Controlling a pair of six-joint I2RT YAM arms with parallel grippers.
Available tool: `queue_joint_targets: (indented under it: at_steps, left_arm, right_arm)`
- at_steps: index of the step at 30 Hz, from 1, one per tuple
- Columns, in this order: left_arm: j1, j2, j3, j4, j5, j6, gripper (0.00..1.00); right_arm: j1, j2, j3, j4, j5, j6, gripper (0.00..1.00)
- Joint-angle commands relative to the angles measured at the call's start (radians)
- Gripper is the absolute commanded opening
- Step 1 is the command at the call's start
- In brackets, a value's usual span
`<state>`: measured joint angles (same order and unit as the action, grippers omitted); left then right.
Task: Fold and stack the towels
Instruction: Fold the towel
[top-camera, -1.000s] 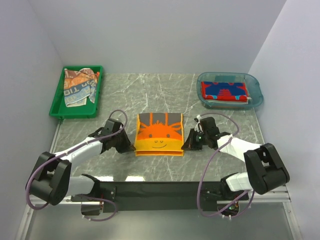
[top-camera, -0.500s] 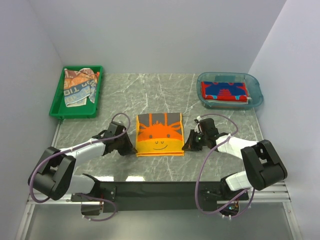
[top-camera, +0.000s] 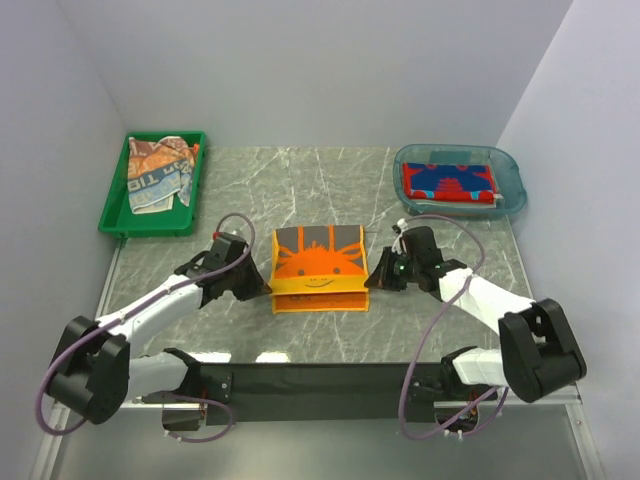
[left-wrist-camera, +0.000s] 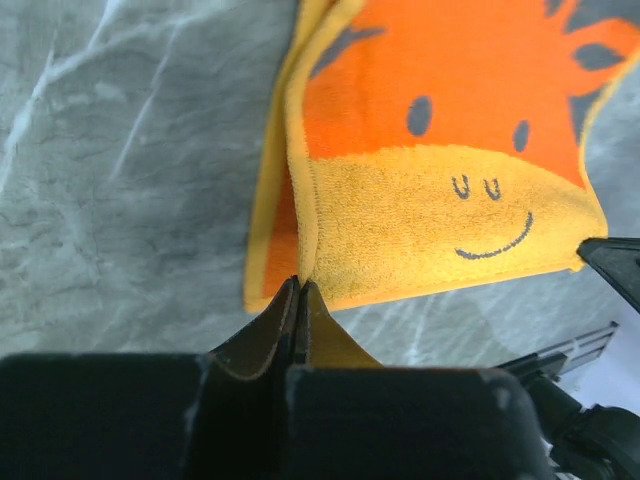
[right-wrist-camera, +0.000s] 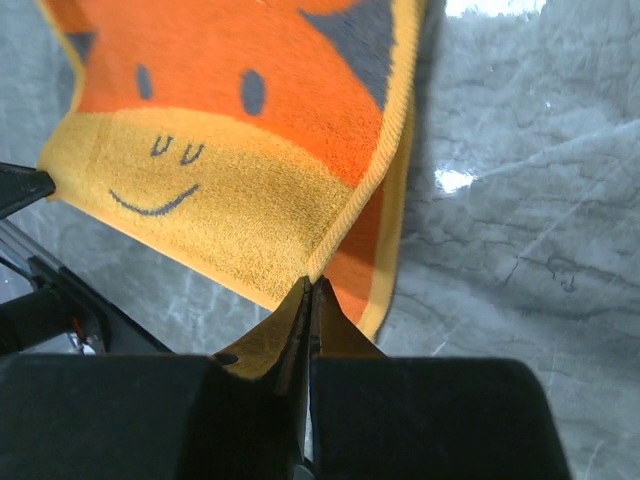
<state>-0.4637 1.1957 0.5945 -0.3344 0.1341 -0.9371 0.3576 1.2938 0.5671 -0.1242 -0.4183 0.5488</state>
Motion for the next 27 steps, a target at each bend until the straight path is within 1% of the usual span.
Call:
queue_joint_targets:
  at_steps: [1, 5, 8, 11, 14, 17, 22, 27]
  left_arm:
    - [-0.004, -0.050, 0.039, -0.081, -0.041, 0.015, 0.01]
    - [-0.026, -0.071, 0.015, -0.075, -0.019, -0.006, 0.01]
    - [-0.042, -0.062, -0.024, -0.049, -0.027, -0.019, 0.01]
    - [-0.043, -0.022, -0.065, 0.004, -0.022, -0.028, 0.01]
    - [-0.044, 0.036, -0.090, 0.046, -0.024, -0.032, 0.01]
    - [-0.053, 0.080, -0.099, 0.075, -0.033, -0.032, 0.01]
    - [-0.069, 0.111, -0.113, 0.098, -0.042, -0.040, 0.01]
    - [-0.075, 0.099, -0.127, 0.090, -0.051, -0.045, 0.01]
  right_arm:
    - [0.001, -0.071, 0.033, -0.061, 0.042, -0.023, 0.00]
    - [0.003, -0.105, 0.013, -0.083, 0.046, -0.020, 0.00]
    - [0.003, -0.111, -0.021, -0.062, 0.047, -0.010, 0.00]
    - [0.000, -0.073, -0.053, -0.020, 0.050, -0.004, 0.00]
    - [0.003, 0.011, -0.078, 0.030, 0.047, 0.003, 0.01]
    - [0.003, 0.044, -0.098, 0.069, 0.030, 0.011, 0.02]
    - [0.006, 0.053, -0.105, 0.060, 0.045, -0.001, 0.02]
    - [0.004, 0.035, -0.122, 0.046, 0.047, -0.007, 0.04]
